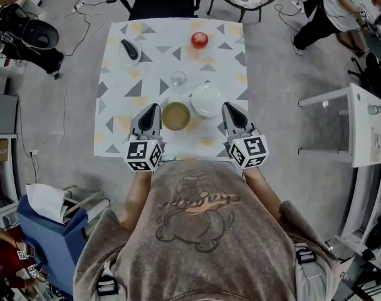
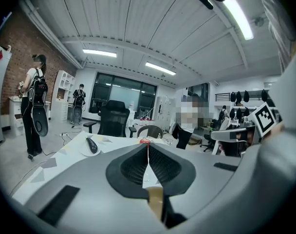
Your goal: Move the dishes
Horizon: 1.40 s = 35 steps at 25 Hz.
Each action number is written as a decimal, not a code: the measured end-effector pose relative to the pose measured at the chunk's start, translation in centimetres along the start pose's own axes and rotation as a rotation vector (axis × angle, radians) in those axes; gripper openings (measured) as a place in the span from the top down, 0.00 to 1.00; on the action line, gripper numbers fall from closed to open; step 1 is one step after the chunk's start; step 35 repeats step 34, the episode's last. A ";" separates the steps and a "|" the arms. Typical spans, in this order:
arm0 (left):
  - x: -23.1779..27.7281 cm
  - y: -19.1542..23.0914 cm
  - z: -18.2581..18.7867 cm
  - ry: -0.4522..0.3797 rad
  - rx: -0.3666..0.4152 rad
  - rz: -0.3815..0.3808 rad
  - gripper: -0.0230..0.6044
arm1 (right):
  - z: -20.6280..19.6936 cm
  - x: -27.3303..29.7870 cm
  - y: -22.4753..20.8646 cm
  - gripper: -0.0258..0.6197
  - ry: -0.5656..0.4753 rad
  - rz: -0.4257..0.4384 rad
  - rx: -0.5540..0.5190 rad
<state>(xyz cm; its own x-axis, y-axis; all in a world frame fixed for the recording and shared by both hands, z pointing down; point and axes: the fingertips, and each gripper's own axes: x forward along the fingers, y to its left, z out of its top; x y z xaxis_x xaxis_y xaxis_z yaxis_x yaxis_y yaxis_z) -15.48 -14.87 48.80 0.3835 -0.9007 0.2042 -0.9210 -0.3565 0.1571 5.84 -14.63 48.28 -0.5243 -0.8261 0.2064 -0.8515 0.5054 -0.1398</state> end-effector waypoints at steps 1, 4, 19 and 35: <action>0.0 -0.1 0.1 0.000 0.002 -0.002 0.93 | 0.0 0.0 0.0 0.95 0.000 -0.001 -0.001; 0.0 -0.2 0.2 -0.004 0.003 -0.006 0.93 | 0.1 -0.1 -0.2 0.95 -0.002 -0.002 -0.004; 0.8 -0.6 2.5 -0.033 0.014 -0.022 0.93 | 1.3 -0.2 -0.5 0.96 -0.030 -0.010 -0.020; 1.0 -1.2 2.2 -0.026 -0.011 -0.037 0.93 | 1.1 -0.4 -0.8 0.96 -0.030 -0.012 -0.010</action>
